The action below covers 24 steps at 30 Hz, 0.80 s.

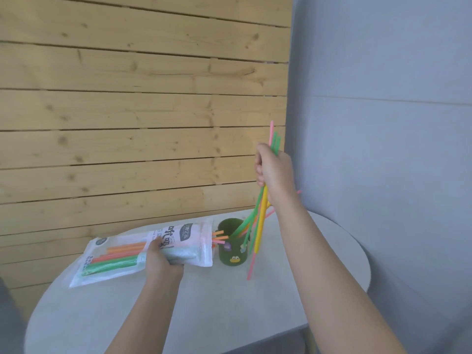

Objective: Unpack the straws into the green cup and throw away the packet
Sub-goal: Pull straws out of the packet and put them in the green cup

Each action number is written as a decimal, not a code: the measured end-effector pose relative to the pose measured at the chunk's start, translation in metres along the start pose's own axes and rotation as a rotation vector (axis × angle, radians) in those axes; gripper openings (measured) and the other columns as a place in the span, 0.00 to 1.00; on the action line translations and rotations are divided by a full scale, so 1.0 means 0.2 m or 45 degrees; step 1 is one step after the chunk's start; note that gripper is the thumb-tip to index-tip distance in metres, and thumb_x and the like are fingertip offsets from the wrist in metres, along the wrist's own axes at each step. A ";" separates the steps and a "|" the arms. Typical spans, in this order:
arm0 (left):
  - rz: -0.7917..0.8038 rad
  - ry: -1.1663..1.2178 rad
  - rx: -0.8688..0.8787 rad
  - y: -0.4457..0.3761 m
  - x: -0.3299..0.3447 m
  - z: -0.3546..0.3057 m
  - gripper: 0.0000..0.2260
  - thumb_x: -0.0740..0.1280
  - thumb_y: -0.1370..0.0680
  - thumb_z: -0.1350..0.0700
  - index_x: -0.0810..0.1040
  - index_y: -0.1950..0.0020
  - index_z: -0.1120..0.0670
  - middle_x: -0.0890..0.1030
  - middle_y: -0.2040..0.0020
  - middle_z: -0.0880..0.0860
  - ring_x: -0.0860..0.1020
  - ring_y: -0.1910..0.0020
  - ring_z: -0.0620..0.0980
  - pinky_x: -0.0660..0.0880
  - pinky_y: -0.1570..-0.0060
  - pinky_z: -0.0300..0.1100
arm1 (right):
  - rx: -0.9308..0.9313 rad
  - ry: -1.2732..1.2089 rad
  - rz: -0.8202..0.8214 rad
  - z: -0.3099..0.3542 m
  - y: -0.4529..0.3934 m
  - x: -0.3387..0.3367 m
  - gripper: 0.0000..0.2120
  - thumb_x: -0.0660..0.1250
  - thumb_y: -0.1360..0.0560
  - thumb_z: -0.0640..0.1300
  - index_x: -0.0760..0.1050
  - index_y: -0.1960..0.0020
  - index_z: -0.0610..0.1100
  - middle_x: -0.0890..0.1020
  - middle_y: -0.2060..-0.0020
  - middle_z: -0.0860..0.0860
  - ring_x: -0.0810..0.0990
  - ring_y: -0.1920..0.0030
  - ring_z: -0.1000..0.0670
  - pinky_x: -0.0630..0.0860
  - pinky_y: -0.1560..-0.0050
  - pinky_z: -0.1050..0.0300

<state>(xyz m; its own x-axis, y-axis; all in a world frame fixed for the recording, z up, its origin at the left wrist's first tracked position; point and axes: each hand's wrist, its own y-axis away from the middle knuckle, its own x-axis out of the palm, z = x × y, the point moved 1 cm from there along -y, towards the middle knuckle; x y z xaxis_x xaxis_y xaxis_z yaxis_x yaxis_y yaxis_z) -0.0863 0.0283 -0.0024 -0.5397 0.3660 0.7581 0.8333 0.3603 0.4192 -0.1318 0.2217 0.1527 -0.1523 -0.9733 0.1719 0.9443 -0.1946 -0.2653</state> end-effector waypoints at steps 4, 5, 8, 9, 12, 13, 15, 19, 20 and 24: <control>-0.024 0.025 0.020 -0.02 -0.03 -0.05 0.05 0.63 0.21 0.56 0.75 0.57 0.53 0.80 0.57 0.49 0.79 0.59 0.48 0.75 0.45 0.45 | 0.047 0.121 0.002 -0.16 0.02 0.07 0.19 0.64 0.26 0.50 0.66 0.73 0.46 0.65 0.87 0.56 0.62 0.85 0.56 0.60 0.79 0.65; -0.033 0.030 0.022 -0.03 -0.03 -0.06 0.05 0.63 0.21 0.56 0.75 0.57 0.53 0.80 0.57 0.49 0.79 0.59 0.48 0.75 0.46 0.45 | 0.049 0.144 0.010 -0.20 0.03 0.08 0.20 0.64 0.25 0.51 0.66 0.74 0.46 0.64 0.87 0.56 0.62 0.85 0.56 0.60 0.79 0.64; -0.053 0.045 0.017 -0.04 -0.05 -0.09 0.04 0.63 0.22 0.56 0.75 0.56 0.53 0.80 0.57 0.49 0.79 0.60 0.47 0.76 0.52 0.44 | 0.030 0.144 0.034 -0.29 0.07 0.10 0.23 0.65 0.26 0.56 0.65 0.74 0.47 0.64 0.86 0.57 0.62 0.84 0.58 0.59 0.79 0.65; -0.051 0.044 0.014 -0.04 -0.04 -0.09 0.04 0.63 0.22 0.56 0.75 0.56 0.53 0.80 0.57 0.49 0.79 0.60 0.47 0.76 0.53 0.43 | -0.001 0.154 0.017 -0.30 0.08 0.10 0.24 0.65 0.27 0.59 0.64 0.74 0.47 0.64 0.86 0.57 0.62 0.83 0.58 0.60 0.79 0.67; -0.071 0.043 0.009 -0.03 -0.04 -0.09 0.04 0.64 0.22 0.56 0.75 0.57 0.53 0.80 0.58 0.49 0.79 0.61 0.47 0.77 0.52 0.44 | -0.192 0.285 -0.046 -0.35 0.13 0.10 0.27 0.67 0.30 0.62 0.58 0.74 0.48 0.62 0.83 0.56 0.61 0.79 0.56 0.59 0.77 0.69; -0.072 0.050 0.008 -0.03 -0.04 -0.09 0.04 0.64 0.22 0.56 0.75 0.57 0.53 0.80 0.58 0.49 0.79 0.60 0.48 0.77 0.50 0.44 | -0.237 0.326 -0.044 -0.37 0.15 0.09 0.27 0.68 0.29 0.60 0.57 0.74 0.49 0.61 0.83 0.55 0.61 0.78 0.56 0.59 0.75 0.67; -0.069 0.065 0.003 -0.02 -0.03 -0.08 0.04 0.64 0.22 0.56 0.75 0.56 0.53 0.80 0.57 0.49 0.79 0.59 0.48 0.76 0.46 0.45 | -0.231 0.390 -0.049 -0.43 0.17 0.08 0.25 0.69 0.28 0.56 0.59 0.74 0.49 0.62 0.80 0.55 0.63 0.75 0.55 0.61 0.72 0.63; -0.053 0.046 -0.002 -0.02 -0.02 -0.07 0.04 0.64 0.22 0.56 0.75 0.56 0.53 0.80 0.57 0.49 0.79 0.60 0.48 0.76 0.47 0.44 | -0.095 0.413 -0.034 -0.52 0.16 0.07 0.22 0.67 0.26 0.53 0.62 0.72 0.47 0.66 0.77 0.50 0.68 0.74 0.49 0.66 0.69 0.57; -0.051 0.049 -0.003 -0.02 -0.02 -0.07 0.04 0.64 0.22 0.56 0.75 0.56 0.53 0.80 0.57 0.49 0.79 0.60 0.48 0.76 0.47 0.45 | -0.070 0.411 -0.030 -0.53 0.16 0.06 0.22 0.67 0.26 0.53 0.62 0.72 0.47 0.67 0.77 0.50 0.69 0.74 0.49 0.66 0.70 0.57; -0.054 0.062 0.003 -0.02 -0.02 -0.07 0.04 0.64 0.22 0.56 0.75 0.56 0.53 0.80 0.57 0.49 0.79 0.60 0.48 0.75 0.44 0.45 | 0.010 0.427 -0.064 -0.54 0.15 0.07 0.23 0.65 0.25 0.54 0.62 0.73 0.47 0.66 0.77 0.52 0.68 0.74 0.51 0.64 0.73 0.59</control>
<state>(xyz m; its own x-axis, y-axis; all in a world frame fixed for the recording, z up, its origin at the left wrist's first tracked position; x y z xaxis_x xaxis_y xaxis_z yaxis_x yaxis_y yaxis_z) -0.0858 0.0126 0.0005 -0.5680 0.3079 0.7633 0.8095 0.3767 0.4504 -0.1365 0.1897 0.0442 -0.2850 -0.9487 -0.1373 0.9351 -0.2437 -0.2571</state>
